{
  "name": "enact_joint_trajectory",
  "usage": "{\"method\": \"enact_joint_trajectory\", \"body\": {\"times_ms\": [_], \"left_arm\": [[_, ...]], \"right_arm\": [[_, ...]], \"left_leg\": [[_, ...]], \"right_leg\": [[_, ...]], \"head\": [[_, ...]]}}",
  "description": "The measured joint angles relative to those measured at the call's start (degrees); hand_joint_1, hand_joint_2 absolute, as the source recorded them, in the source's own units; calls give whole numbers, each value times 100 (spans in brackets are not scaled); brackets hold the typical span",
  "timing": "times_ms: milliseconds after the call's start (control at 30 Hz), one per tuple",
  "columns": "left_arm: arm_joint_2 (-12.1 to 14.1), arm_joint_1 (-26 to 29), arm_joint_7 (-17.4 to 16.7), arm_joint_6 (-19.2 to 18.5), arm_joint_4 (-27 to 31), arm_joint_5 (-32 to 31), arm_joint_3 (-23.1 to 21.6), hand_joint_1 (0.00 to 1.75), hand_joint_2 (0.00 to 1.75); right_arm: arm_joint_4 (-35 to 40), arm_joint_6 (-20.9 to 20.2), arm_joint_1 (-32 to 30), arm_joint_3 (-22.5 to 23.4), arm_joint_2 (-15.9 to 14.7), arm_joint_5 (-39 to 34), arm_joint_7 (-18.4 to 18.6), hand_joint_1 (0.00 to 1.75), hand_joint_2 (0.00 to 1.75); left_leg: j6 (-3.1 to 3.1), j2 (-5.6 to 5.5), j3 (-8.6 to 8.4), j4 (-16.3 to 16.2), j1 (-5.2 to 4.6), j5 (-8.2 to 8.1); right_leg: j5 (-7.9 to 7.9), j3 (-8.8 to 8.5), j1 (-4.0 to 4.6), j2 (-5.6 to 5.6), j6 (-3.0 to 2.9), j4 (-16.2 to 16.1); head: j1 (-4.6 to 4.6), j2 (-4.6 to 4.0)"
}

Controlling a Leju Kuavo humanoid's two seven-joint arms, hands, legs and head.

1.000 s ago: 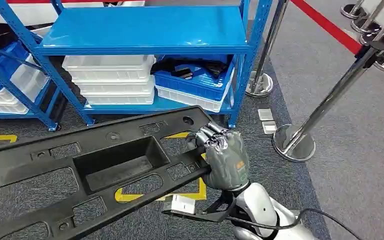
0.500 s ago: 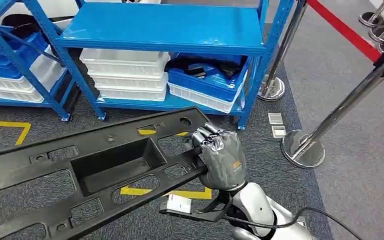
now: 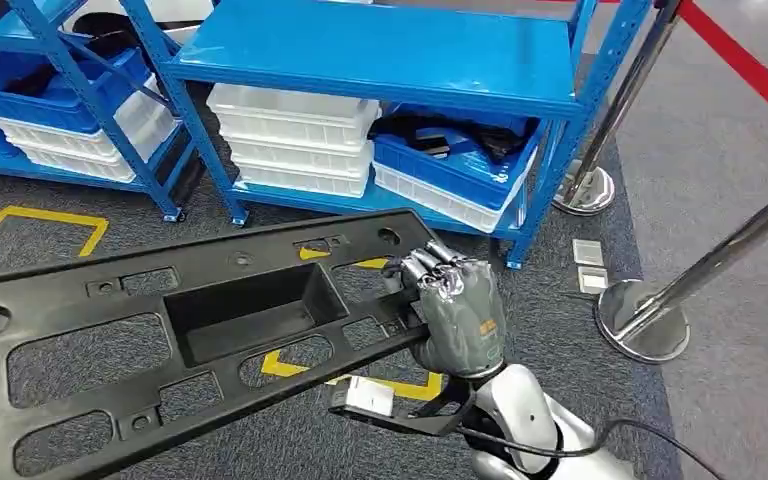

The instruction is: Take the parts from the cabinet and place them on the table.

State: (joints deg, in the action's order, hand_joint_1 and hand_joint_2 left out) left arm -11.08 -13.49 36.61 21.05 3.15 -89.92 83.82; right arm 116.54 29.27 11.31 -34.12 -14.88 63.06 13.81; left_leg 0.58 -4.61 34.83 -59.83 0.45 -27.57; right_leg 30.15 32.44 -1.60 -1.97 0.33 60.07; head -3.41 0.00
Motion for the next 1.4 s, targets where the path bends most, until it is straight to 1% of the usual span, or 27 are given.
{"method": "enact_joint_trajectory", "body": {"times_ms": [67,133,200,267,300,333,367,467,500,533,600,667,700,767,833,867,1000,1033,1067,1100,1167,1200,1233,1267,1333,1367,1400], "left_arm": [[0,-10,-9,0,0,0,0,0,175],[0,-7,-31,0,0,9,2,0,175],[0,16,-44,0,0,57,2,0,175],[0,34,-44,0,0,85,2,0,175],[0,33,-44,0,0,107,2,0,175],[0,31,-42,0,0,116,2,0,175],[0,28,-42,0,0,131,2,0,175],[2,56,-42,2,0,175,2,0,175],[7,62,-42,2,0,184,2,0,175],[7,64,-37,2,0,190,2,0,175],[7,54,-33,2,0,199,2,0,175],[7,66,-31,2,0,199,2,0,175],[7,72,-31,2,0,199,2,0,175],[7,76,-33,2,0,177,2,0,175],[6,72,-33,2,0,157,2,0,175],[7,65,-37,2,0,146,2,0,175],[9,82,-55,2,0,111,2,0,175],[24,79,-61,2,0,114,2,0,175],[20,77,-61,2,-2,114,2,0,175],[22,70,-63,2,-2,118,2,0,175],[22,72,-63,4,-2,122,2,0,175],[22,78,-63,4,-2,122,2,0,175],[22,90,-63,4,-2,122,2,0,175],[22,91,-63,4,-2,122,2,0,175],[22,86,-63,4,-2,118,2,0,175],[22,84,-63,4,-2,111,2,0,175],[22,74,-66,4,-2,107,4,0,175]], "right_arm": [[9,13,0,13,0,4,0,175,175],[7,22,-6,31,0,4,0,175,175],[7,33,-6,44,0,-2,-2,175,175],[7,35,-5,44,2,-4,-7,175,175],[7,37,-1,46,2,-7,-11,175,175],[7,41,8,50,2,-9,-18,175,175],[7,48,12,59,9,-9,-20,175,175],[7,55,15,74,13,-11,-28,175,175],[7,57,17,87,13,-17,-28,175,175],[5,59,22,105,13,-24,-28,175,175],[7,92,38,122,13,-26,-28,175,175],[4,105,19,133,13,-26,-28,175,175],[4,109,11,140,13,-13,-20,175,175],[4,114,3,153,13,13,2,175,175],[7,131,2,179,13,46,20,175,175],[6,148,-2,199,13,57,33,175,175],[24,175,-58,247,4,114,81,175,175],[24,175,-55,251,4,120,83,175,175],[26,175,-73,258,7,122,83,175,175],[31,179,-83,264,7,125,85,175,175],[31,179,-104,295,7,127,92,175,175],[31,179,-104,297,4,129,92,175,175],[31,179,-104,297,7,131,92,175,175],[31,179,-104,297,7,140,92,175,175],[33,181,-104,306,9,157,92,175,175],[33,181,-105,321,9,166,98,175,175],[33,181,-110,343,9,177,100,175,175]], "left_leg": [[80,295,127,-354,-11,-273],[130,364,483,-1167,16,-666],[142,395,696,-1664,20,-782],[103,420,433,-1177,15,-457],[59,470,146,-610,2,-186],[6,614,-100,-101,-27,-19],[-33,762,-146,8,-73,-102],[-79,633,-88,46,-114,-66],[-132,588,-103,115,-98,-29],[-170,571,-143,184,-37,22],[-228,498,-142,211,-36,48],[-234,410,-139,202,-48,44],[-234,358,-135,192,-49,44],[-232,243,-136,163,-43,42],[-186,124,-129,97,-31,11],[-154,87,-80,59,-48,-6],[-34,-85,13,36,-19,45],[-6,-37,16,-15,-29,-2],[34,192,69,-174,-65,-120],[67,307,225,-517,-43,-320],[114,380,623,-1375,-4,-703],[123,396,754,-1650,5,-773],[121,408,764,-1663,12,-695],[105,415,641,-1418,12,-522],[36,510,135,-420,-4,-23],[-7,709,-15,-28,-36,19],[-31,795,-49,43,-109,-5]], "right_leg": [[-22,1,-10,113,-57,-13],[-16,6,11,240,-80,-12],[-10,7,23,355,-88,-11],[-7,-3,32,446,-89,-11],[-1,-16,34,491,-81,-11],[6,-32,37,527,-69,-12],[14,-23,64,566,-52,-15],[0,-32,57,663,9,-48],[-5,-62,82,703,55,-77],[79,-60,49,577,84,-14],[449,192,51,280,98,532],[804,584,53,228,121,1385],[816,700,53,226,129,1616],[444,524,43,223,133,1226],[-74,59,8,95,128,208],[61,-1,-12,-154,124,65],[1,30,31,-28,-3,23],[-28,15,-12,47,-52,-12],[-32,12,-13,90,-70,-15],[-25,11,-7,155,-92,-15],[-13,9,14,291,-110,-14],[-11,9,18,342,-113,-13],[-4,3,21,409,-114,-12],[5,-5,23,457,-113,-12],[33,-44,26,552,-93,-13],[48,-58,32,595,-77,-19],[65,-56,68,631,-48,-7]], "head": [[81,0],[96,0],[103,0],[111,0],[111,0],[116,0],[109,0],[111,0],[112,0],[105,0],[70,0],[42,0],[42,0],[33,0],[11,0],[7,0],[28,0],[26,0],[86,0],[147,0],[146,0],[146,0],[148,0],[151,0],[149,0],[147,0],[146,0]]}}
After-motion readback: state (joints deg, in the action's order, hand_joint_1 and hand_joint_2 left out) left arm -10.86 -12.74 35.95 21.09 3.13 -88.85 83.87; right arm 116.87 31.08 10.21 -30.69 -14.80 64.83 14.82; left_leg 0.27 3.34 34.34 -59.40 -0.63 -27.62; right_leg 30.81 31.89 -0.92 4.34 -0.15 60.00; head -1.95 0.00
